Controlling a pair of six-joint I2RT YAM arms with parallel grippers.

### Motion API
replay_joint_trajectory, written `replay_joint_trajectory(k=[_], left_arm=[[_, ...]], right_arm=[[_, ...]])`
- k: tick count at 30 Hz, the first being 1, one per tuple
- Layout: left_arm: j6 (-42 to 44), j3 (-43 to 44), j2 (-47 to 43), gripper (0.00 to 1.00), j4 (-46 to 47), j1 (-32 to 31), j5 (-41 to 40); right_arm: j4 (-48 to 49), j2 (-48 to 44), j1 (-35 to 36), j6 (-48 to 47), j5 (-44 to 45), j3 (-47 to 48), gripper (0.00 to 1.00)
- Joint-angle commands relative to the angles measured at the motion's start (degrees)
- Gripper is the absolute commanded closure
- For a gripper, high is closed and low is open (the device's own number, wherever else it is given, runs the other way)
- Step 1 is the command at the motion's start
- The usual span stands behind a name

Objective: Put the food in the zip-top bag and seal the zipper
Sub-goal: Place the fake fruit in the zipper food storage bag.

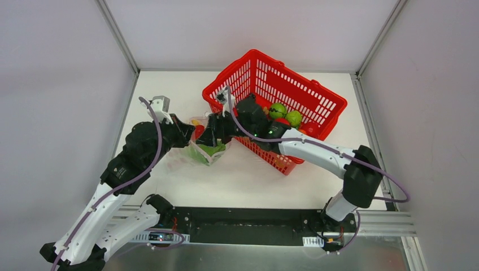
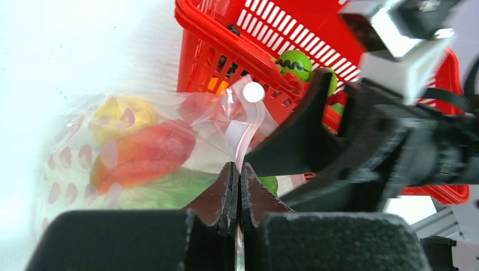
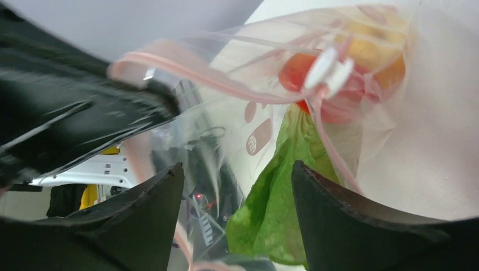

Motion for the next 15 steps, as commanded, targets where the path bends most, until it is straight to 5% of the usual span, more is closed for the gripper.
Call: replay_joint_trajectory(k=[1,8,15], left_arm=[[-1.1,-0.2,-0.7,1.0,2.0,0.2,-4.7],[0.9,3.1,5.5,1.0,-4.1,0.2,-4.4],[0.2,1.7,5.7,1.0,-1.5,0.2,-2.2]], right_arm=[[1.8,-7.9,-0.2,-3.5,-0.6,-1.2,0.32],[2.7,-16.0,-0.1,-7.6,2.0,-4.9,0.38],[1.8,-23.0,-0.8,-12.9,20.8,-8.3,0.35]])
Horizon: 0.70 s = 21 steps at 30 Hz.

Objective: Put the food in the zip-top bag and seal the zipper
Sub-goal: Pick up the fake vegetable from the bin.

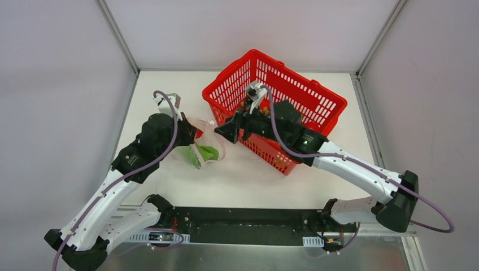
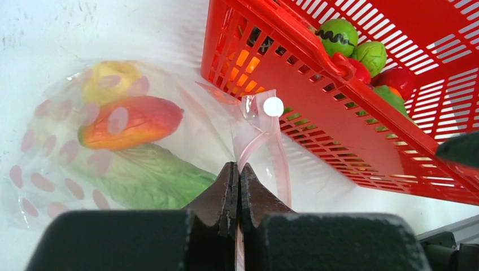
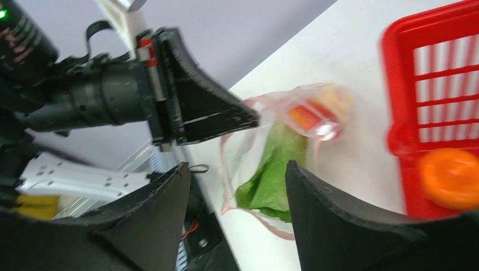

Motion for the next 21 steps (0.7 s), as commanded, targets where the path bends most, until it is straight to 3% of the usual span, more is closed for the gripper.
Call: replay_joint_trajectory(k=[1,5,10,16,21], left_arm=[[0.1,0.3,-1.5,1.0,2.5,0.1,1.2],[-0.1,0.2,-1.5,1.0,2.7,0.2,2.1],[-0.6,-0.6,-2.0,1.0,3.5,0.2,3.0],[0.6,-0.1,-1.5,1.0,4.3,0.2,6.3],[0.8,-0.2,-2.1,1.0,5.1,0.2,8.4]], right_arm=[[1.3,-3.8,-1.3,-4.9,16.2,-1.3,0.36],[-2.0,-2.1,-7.0,-1.4,20.1,0.1,0.36],[-6.1,3.3,-16.7,3.5,13.4,2.9,0.32],[-11.9,13.7,-23.2,6.1,2.2,8.2,0.24],[-16.8,22.4,-25.3,3.8,2.2,14.7,0.16]])
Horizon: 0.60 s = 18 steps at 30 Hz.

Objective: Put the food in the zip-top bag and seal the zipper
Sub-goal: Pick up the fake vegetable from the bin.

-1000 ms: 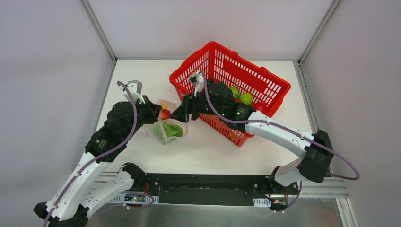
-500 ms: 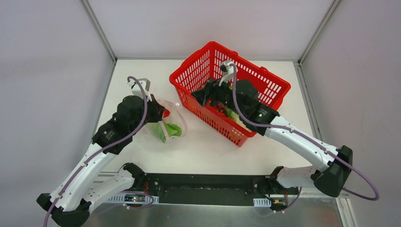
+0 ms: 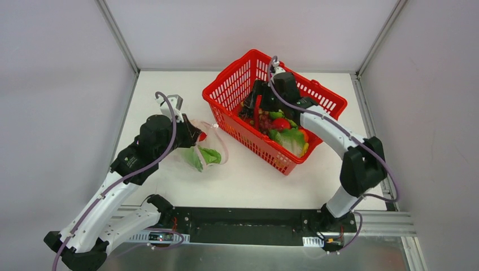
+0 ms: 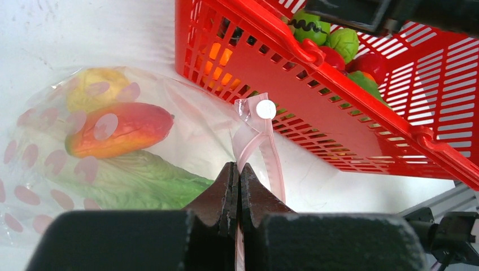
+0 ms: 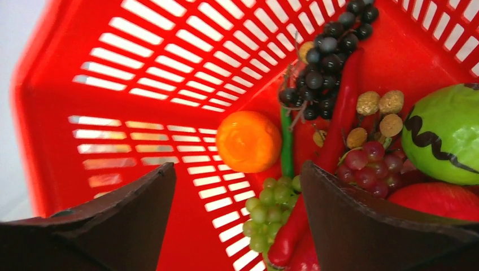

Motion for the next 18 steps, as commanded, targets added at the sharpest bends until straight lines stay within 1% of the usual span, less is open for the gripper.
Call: replay_joint_trajectory(k=[1,3,8,10,13,15,18], left_arm=[[0.9,0.7,-0.9,1.0,3.9,0.2,2.8],[1.1,0.9,-0.9,1.0,3.3,0.2,2.5],[0.6,-0.1,-1.9,1.0,3.5,0.2,2.0],[0.5,-0.4,-2.4,1.0,3.4,0.2,1.7],[0.7,-0.2,-2.7,1.0,3.0,0.2,1.4],[0.9,0.1,-2.7,1.0,2.7,0.2,1.2],[0.9,0.2,-2.4,1.0,3.0,0.2,1.5]], right_arm=[[-7.1,6.7,-1.2,-2.4,-1.8,9.0,0.14],[-10.4,11.7,-1.2,-5.0,0.1,13.5,0.09],[-18.9,23.9,-1.2,-10.5,1.4,26.0,0.07],[-20.2,27.5,-1.2,-12.0,0.6,28.7,0.07],[-21.8,31.1,-1.3,-12.9,3.7,31.7,0.05],[-22.0,33.0,-1.2,-14.1,4.2,32.4,0.02],[-25.3,37.0,-1.2,-15.0,5.3,35.6,0.02]])
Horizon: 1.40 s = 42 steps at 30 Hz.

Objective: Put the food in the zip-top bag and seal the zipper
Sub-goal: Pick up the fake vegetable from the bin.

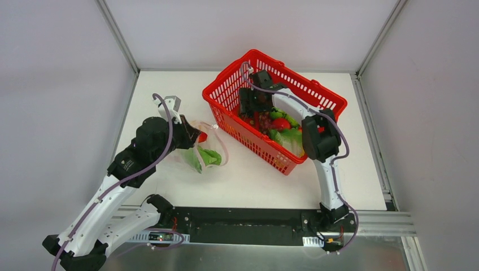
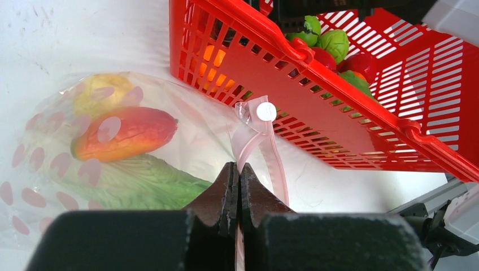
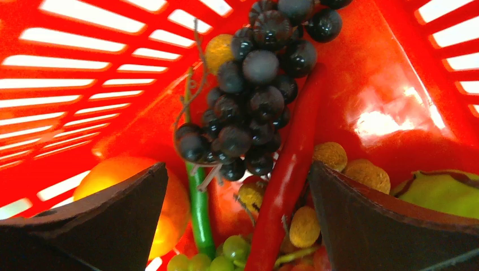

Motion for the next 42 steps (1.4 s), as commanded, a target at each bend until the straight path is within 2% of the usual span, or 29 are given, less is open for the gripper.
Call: replay_joint_trajectory(k=[1,3,8,16,18,22,31,42], left_arm=[[0.4,0.6,-0.2,1.0,2.8,0.2,0.3],[0.4,0.7,0.2,1.0,3.0,0.2,0.6],[0.2,1.1,1.1,1.0,3.2,0.2,1.0],[-0.1,1.0,1.0,1.0,3.2,0.2,0.7],[-0.4,0.3,-0.1,1.0,3.9,0.2,-0.2],[-0.5,-0.4,-1.4,1.0,4.0,0.2,-1.5],[-0.4,-0.4,-0.5,1.0,3.6,0.2,-0.5],[-0.4,-0.9,-0.8,1.0,3.9,0.2,-0.7]], right_arm=[[-6.2,4.4,0.0,-3.3,3.0,6.5,0.02],[-7.1,6.2,0.1,-3.7,3.2,7.4,0.07],[-6.0,4.9,0.0,-3.3,2.9,5.9,0.34],[3.9,-5.7,0.0,-0.9,-1.1,-3.8,0.7],[6.6,-8.6,-0.1,0.0,-2.1,-6.6,0.84],[11.2,-13.9,-0.5,2.5,-3.5,-11.7,0.97],[24.3,-26.6,-2.7,9.7,-6.9,-24.2,1.0],[36.5,-36.4,-5.5,15.8,-12.2,-33.7,1.0]])
